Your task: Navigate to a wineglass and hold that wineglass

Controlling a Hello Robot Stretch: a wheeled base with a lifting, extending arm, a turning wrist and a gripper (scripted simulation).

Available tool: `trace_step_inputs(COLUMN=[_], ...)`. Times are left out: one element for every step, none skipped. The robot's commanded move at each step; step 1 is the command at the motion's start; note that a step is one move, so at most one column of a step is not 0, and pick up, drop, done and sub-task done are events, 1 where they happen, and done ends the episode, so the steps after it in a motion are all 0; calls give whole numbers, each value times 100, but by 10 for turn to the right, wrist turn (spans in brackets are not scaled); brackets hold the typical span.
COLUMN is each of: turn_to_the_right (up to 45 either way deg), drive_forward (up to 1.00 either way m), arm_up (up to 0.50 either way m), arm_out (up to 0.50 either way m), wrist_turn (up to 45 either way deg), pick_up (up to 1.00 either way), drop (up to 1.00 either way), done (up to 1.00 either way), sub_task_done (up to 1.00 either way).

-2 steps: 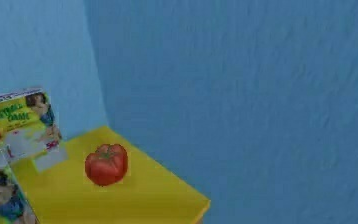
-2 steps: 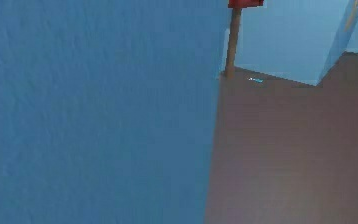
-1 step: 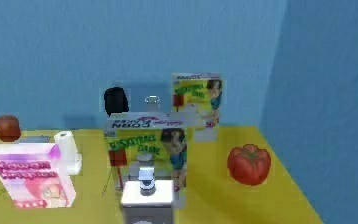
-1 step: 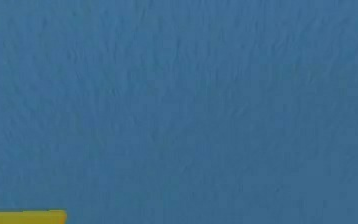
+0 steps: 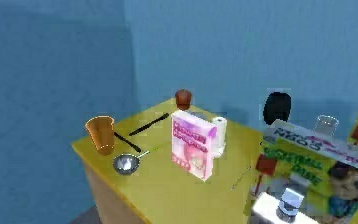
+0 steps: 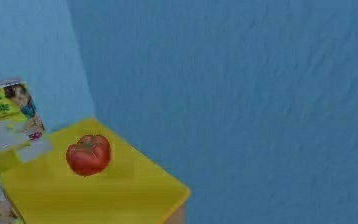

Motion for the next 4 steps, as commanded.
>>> trace_step_inputs(turn_to_the_right=[-450,-150,0,0], drive_forward=[0,0,0,0], arm_up=[0,0,50,38], arm_out=[0,0,0,0], wrist_turn=[0,0,0,0], pick_up=[0,0,0,0], drop=[0,0,0,0], done=[0,0,0,0], sub_task_done=[0,0,0,0])
